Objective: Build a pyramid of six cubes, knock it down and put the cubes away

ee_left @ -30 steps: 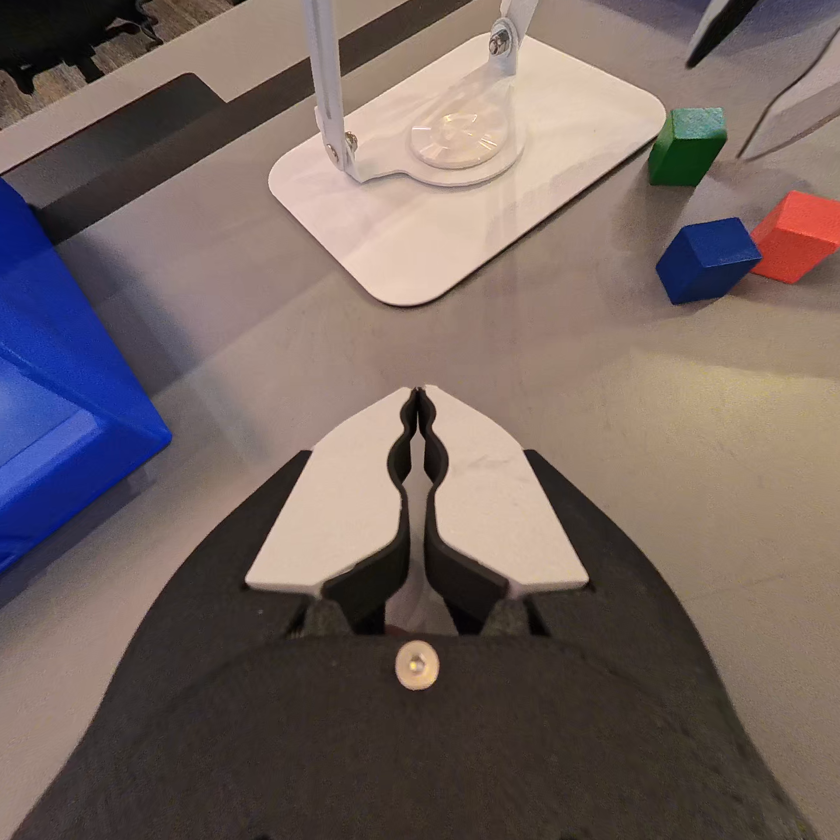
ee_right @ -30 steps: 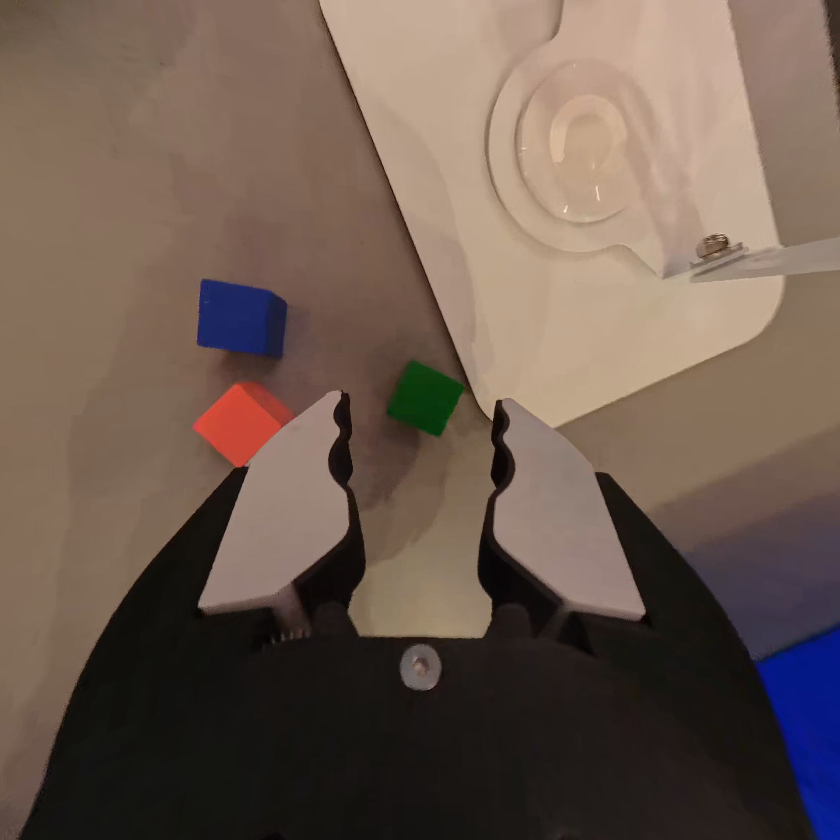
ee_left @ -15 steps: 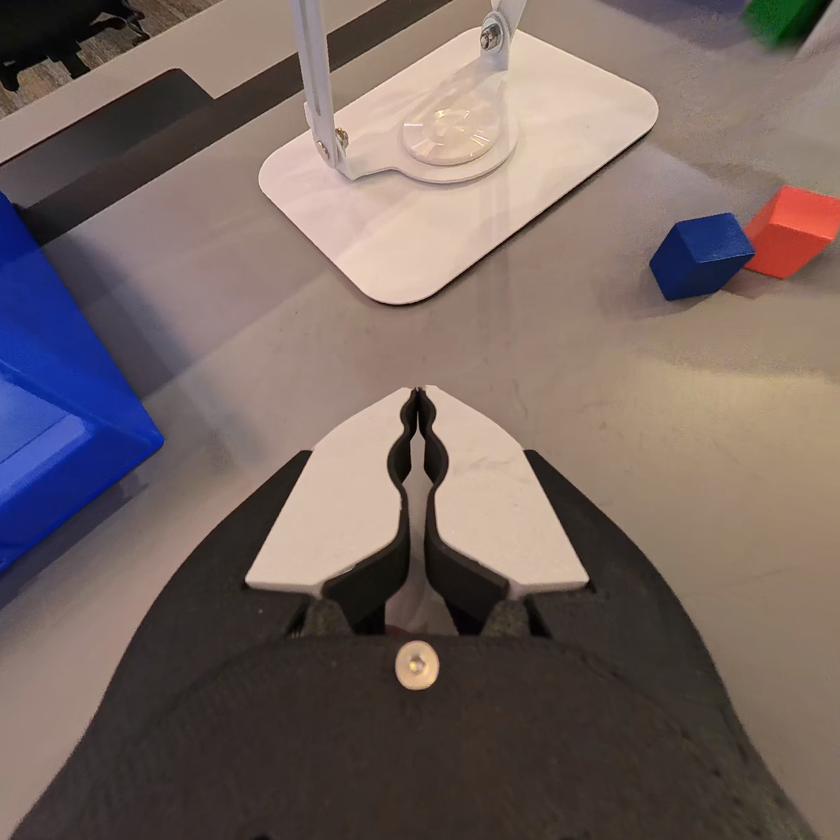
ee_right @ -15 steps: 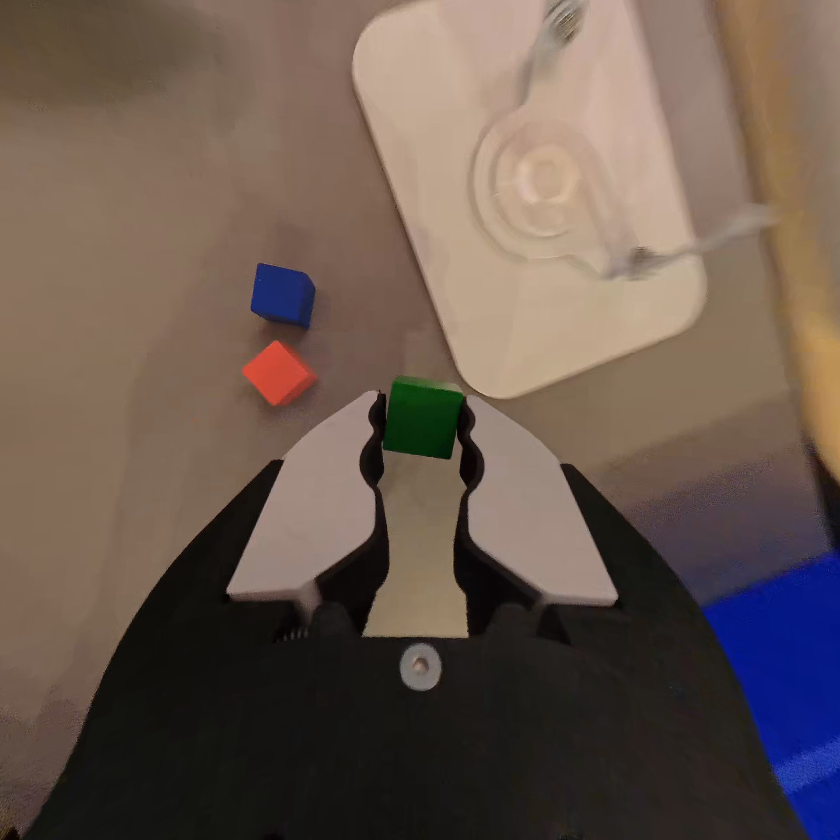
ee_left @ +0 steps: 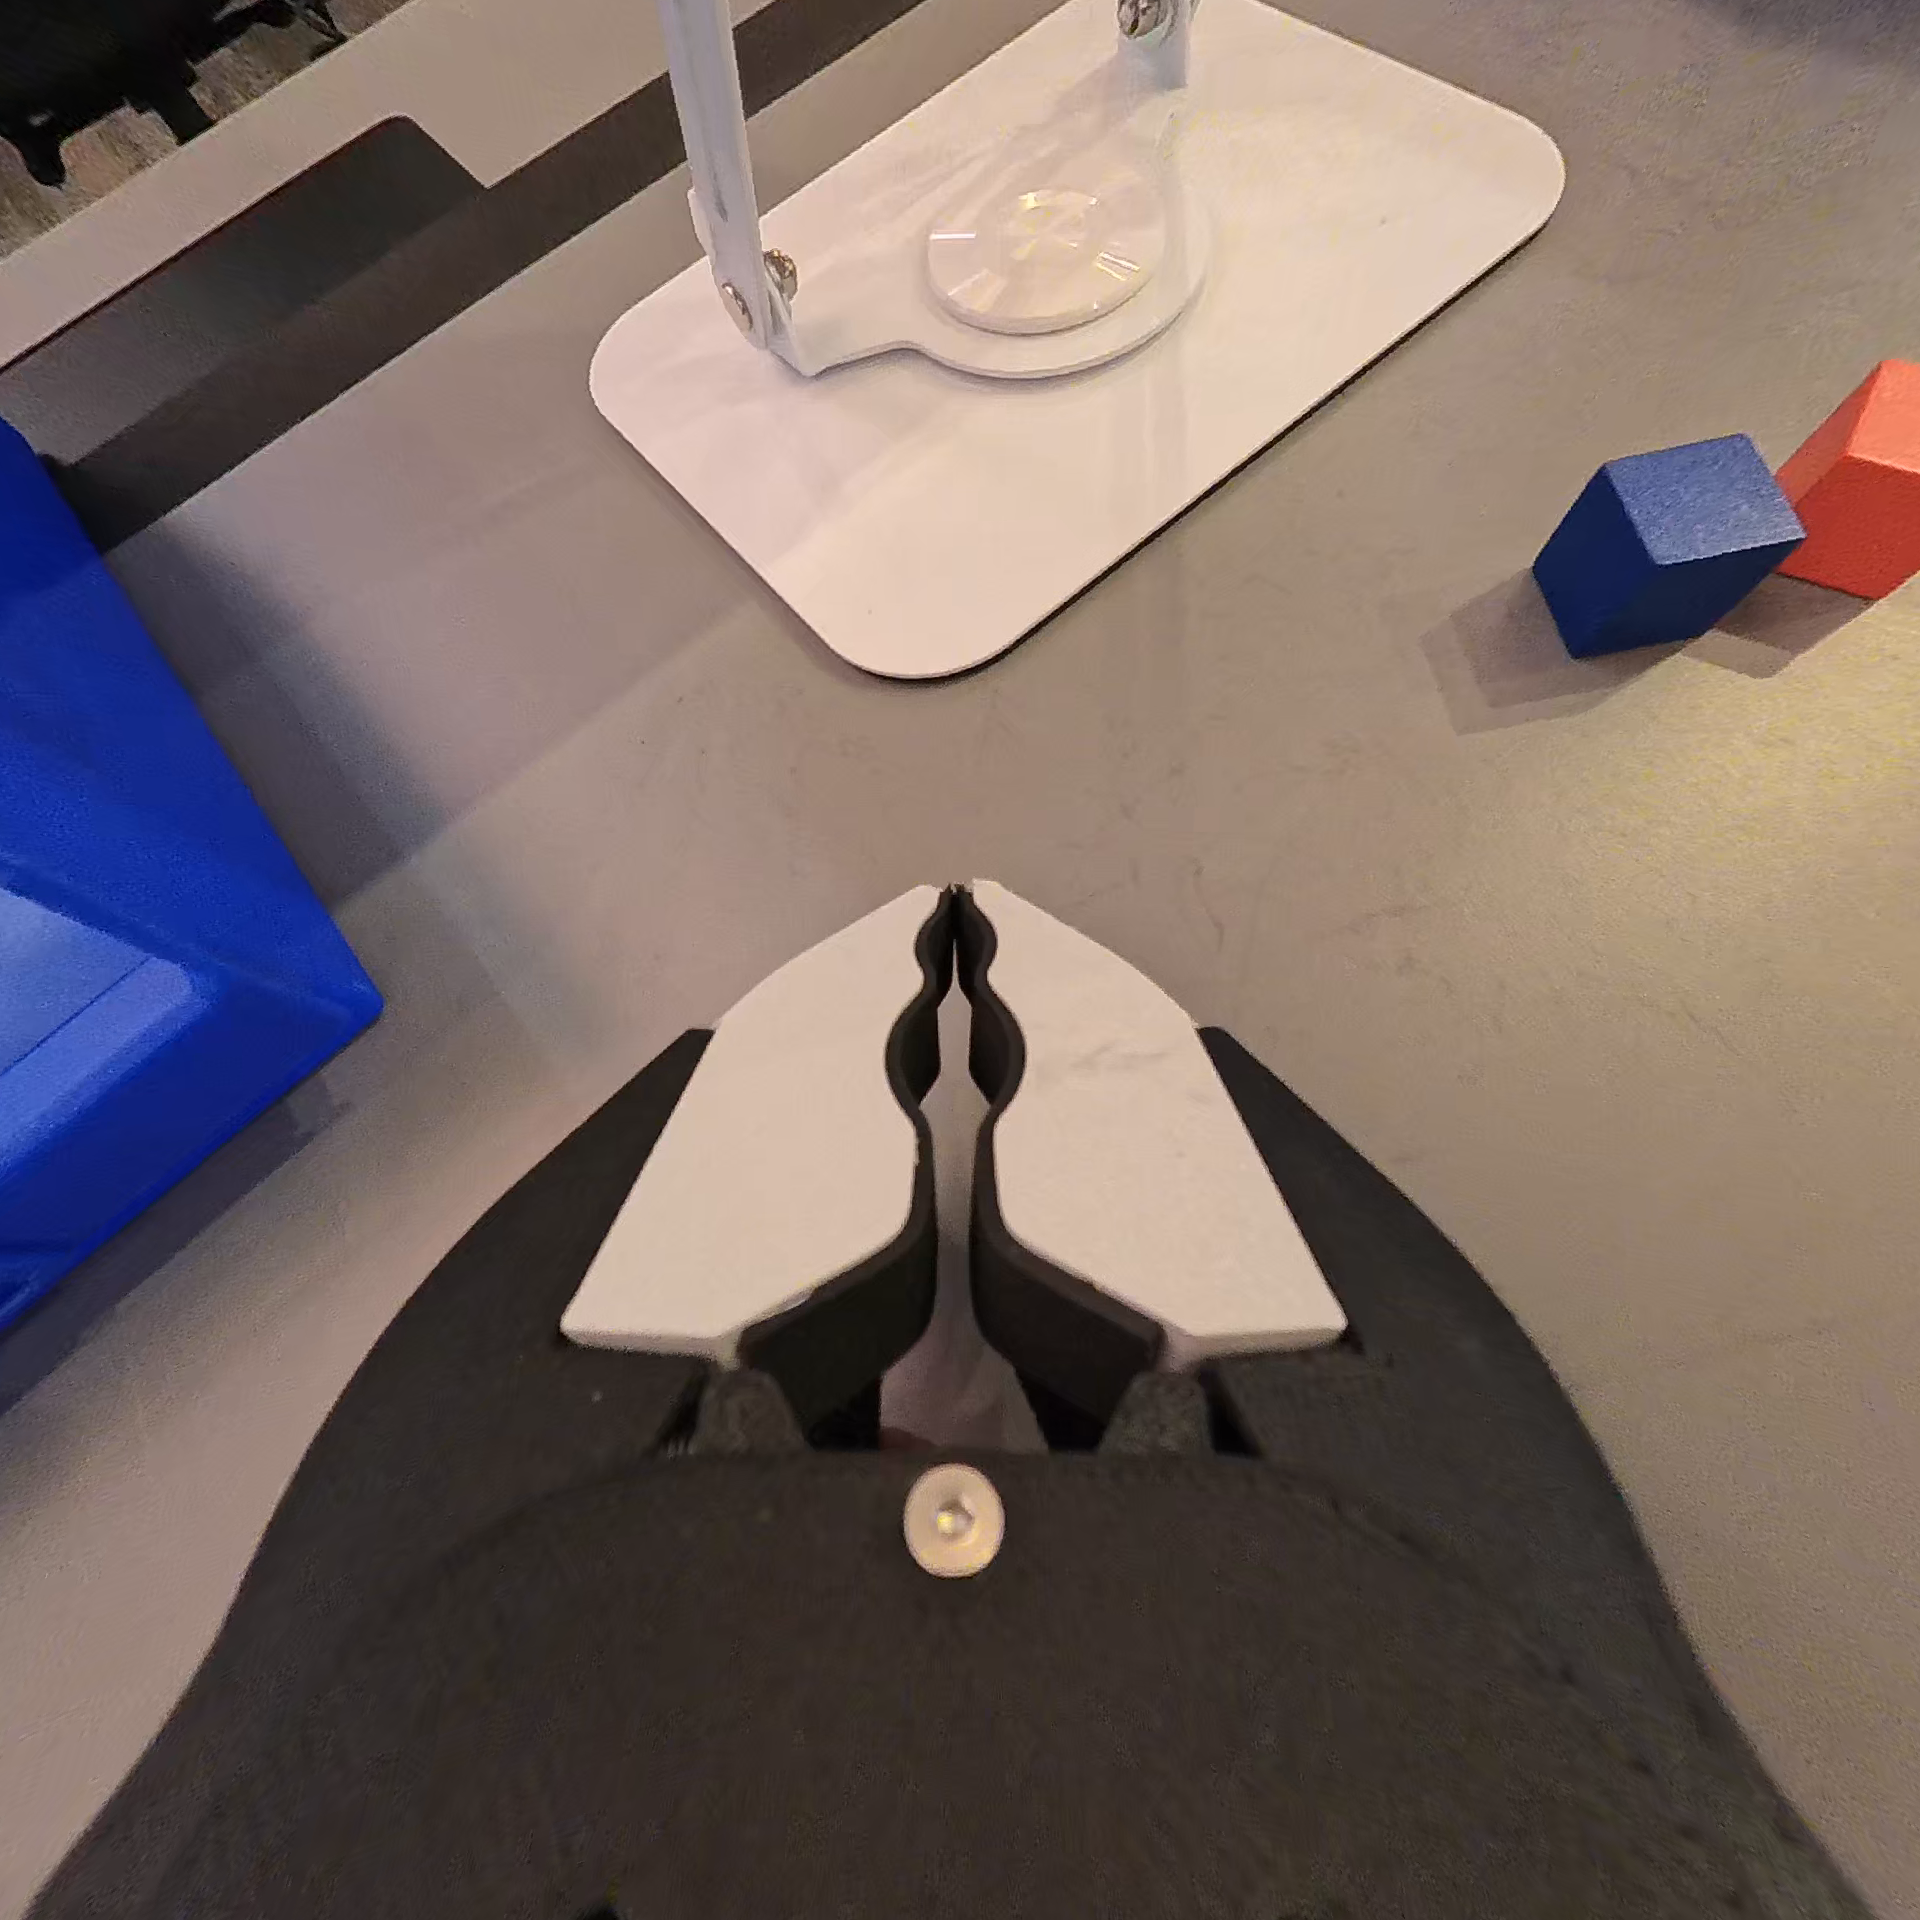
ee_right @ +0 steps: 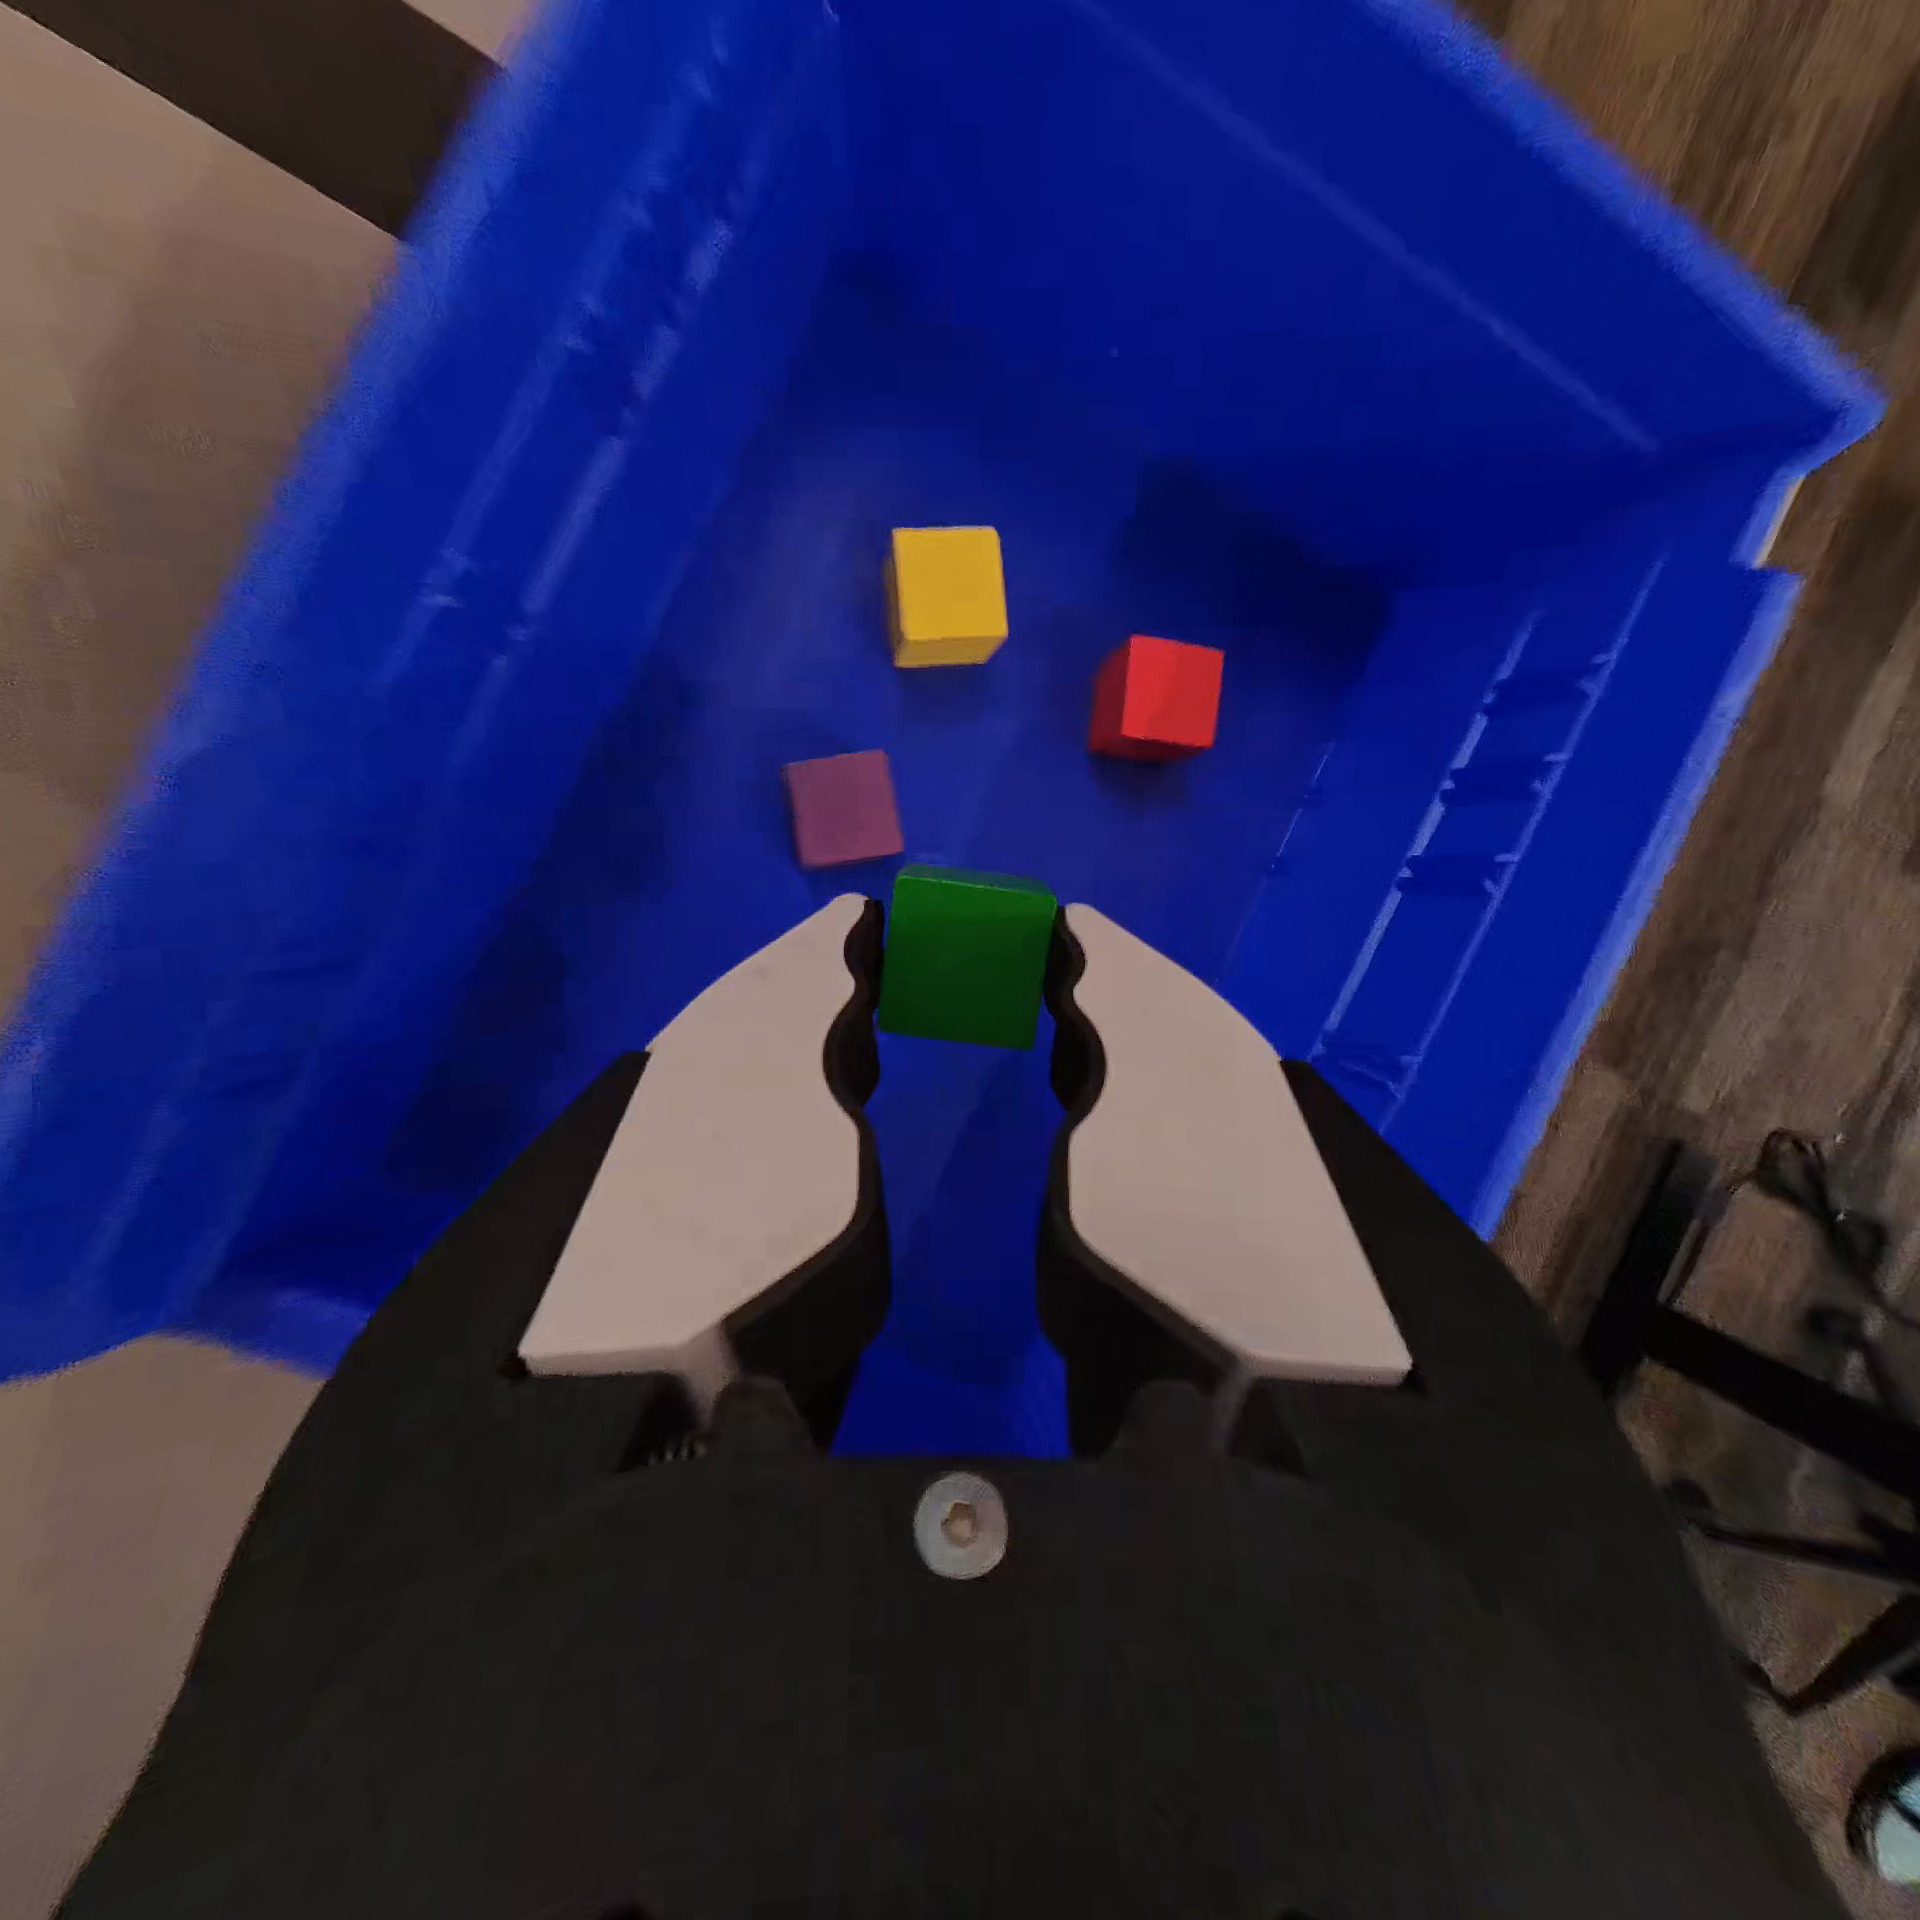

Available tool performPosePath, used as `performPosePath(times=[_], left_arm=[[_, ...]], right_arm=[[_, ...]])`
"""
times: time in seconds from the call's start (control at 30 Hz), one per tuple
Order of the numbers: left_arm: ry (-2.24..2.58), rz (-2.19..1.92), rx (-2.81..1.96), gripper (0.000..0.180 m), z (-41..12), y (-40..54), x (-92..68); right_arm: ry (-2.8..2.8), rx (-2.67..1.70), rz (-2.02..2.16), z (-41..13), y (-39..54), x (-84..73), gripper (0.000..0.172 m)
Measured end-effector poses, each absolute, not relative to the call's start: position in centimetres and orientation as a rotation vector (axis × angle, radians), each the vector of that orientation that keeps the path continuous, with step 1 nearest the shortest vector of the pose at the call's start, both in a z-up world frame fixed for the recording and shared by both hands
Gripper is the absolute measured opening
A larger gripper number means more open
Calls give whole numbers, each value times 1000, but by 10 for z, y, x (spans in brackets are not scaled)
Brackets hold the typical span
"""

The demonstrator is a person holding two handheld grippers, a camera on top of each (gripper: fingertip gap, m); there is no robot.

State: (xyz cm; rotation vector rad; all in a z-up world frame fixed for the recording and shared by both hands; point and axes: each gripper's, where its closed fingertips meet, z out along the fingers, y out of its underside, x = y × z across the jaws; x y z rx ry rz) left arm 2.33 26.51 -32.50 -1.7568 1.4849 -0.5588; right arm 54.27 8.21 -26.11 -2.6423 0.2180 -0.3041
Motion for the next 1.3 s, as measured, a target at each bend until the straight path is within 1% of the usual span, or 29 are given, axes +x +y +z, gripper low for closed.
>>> performPosePath(times=[0.1,0.33,0.37,0.4,0.43,0.53,0.6,0.67,0.7,0.77,0.87,0.93,0.97,1.13,1.23,1.3], left_arm=[[1495,-537,-1760,0,-327,265,24],[1514,-510,-1757,0,-330,265,24],[1515,-512,-1757,0,-330,265,24],[1515,-513,-1757,0,-330,265,24],[1514,-515,-1756,0,-329,265,24],[1515,-516,-1756,0,-329,265,24],[1516,-512,-1755,0,-330,265,24],[1520,-505,-1756,0,-330,265,24],[1521,-502,-1755,0,-330,265,24],[1522,-495,-1755,0,-331,265,25],[1518,-491,-1751,0,-330,265,24],[1512,-492,-1747,0,-329,266,24],[1510,-494,-1747,0,-329,265,23],[1501,-519,-1744,0,-327,264,21],[1504,-536,-1742,0,-326,263,21],[1511,-539,-1739,0,-326,262,21]], right_arm=[[257,-2722,-333,-292,84,558,31],[382,-2825,-274,-336,81,580,32],[386,-2822,-284,-337,81,582,34],[391,-2810,-297,-334,81,584,47],[387,-2795,-317,-328,81,584,53],[321,-2719,-386,-290,81,572,56],[206,-2618,-431,-248,86,543,53],[18,-2514,-373,-209,94,484,49],[-99,-2471,-317,-195,98,445,44],[-309,-2441,-246,-185,101,372,44],[-563,-2442,-72,-203,101,271,46],[-687,-2489,13,-231,99,221,54],[-738,-2509,42,-245,99,202,55],[-811,-2594,158,-299,107,153,62],[-868,-2591,178,-313,113,140,64],[-982,-2549,142,-318,118,136,70]])
